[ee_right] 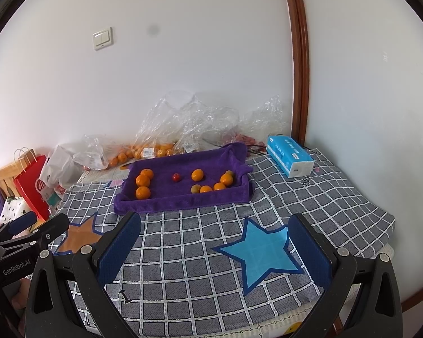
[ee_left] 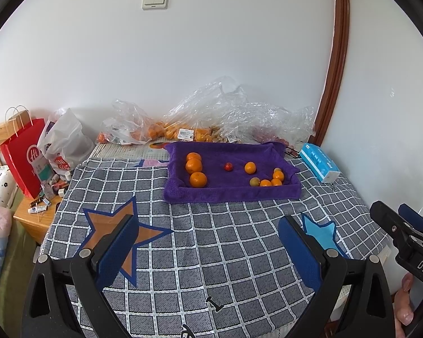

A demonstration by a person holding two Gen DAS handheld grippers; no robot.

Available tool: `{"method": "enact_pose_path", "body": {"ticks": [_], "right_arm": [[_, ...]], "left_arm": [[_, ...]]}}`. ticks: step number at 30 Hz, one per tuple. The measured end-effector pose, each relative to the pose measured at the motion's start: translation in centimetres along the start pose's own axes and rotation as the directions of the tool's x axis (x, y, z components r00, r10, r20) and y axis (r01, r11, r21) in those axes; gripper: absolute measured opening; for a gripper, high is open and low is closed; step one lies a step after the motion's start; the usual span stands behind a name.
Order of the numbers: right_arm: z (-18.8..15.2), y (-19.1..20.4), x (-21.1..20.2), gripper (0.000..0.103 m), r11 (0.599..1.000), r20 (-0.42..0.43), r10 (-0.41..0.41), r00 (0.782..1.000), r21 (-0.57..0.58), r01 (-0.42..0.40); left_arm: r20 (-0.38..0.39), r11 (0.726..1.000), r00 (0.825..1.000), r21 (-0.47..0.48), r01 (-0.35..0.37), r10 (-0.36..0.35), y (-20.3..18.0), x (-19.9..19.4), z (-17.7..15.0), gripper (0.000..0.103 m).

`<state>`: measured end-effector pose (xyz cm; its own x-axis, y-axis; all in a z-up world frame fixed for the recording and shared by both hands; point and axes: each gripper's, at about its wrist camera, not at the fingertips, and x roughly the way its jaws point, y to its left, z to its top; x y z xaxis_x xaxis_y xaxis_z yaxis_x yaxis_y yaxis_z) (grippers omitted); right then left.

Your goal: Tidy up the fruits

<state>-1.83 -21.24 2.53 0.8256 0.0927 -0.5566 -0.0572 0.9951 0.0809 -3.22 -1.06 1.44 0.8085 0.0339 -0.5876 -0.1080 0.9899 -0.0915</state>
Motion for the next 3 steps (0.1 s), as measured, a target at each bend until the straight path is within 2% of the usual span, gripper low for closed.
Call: {"method": "enact_pose_path", "body": {"ticks": [3], "right_arm": [[-0.11, 0.07, 0.06, 0.103, 1.000, -0.001, 0.004, 1.000, 0.001, -0.004]], "left_arm": [[0.003, 1.000, 1.000, 0.001, 0.001, -0.001, -0.01, -0.04, -0.03, 0.100]]}}
